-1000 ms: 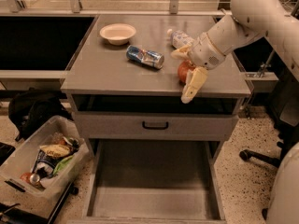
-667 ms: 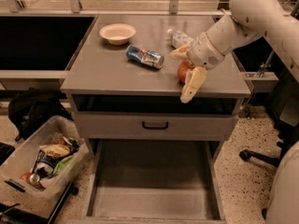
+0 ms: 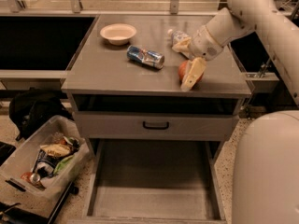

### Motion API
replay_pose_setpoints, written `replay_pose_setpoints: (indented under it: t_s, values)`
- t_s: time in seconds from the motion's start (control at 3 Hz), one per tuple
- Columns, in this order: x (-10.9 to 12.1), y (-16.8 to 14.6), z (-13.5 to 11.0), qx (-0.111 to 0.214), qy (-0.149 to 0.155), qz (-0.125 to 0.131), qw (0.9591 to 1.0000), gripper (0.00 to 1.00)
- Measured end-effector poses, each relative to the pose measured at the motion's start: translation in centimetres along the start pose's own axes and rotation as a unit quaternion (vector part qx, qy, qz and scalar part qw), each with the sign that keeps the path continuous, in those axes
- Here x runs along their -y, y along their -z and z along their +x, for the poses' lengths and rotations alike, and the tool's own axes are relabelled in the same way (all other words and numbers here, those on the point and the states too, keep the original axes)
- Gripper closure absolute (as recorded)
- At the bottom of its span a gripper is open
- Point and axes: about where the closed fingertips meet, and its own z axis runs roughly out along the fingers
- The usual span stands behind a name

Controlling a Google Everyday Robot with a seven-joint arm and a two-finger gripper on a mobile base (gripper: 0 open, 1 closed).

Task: Place apple into middle drawer

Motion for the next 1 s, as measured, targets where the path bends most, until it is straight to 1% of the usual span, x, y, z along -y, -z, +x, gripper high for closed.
replay_pose_setpoints:
  t_s: [0.33, 0.67, 1.0]
  values:
    - [4.23, 1.75, 0.19, 0.004, -0.003, 0.035, 0.9994, 0.00]
    - [4.24, 1.74, 0.19, 0.004, -0.003, 0.035, 0.9994, 0.00]
    - [4.24, 1.74, 0.19, 0.004, -0.003, 0.035, 0.9994, 0.19]
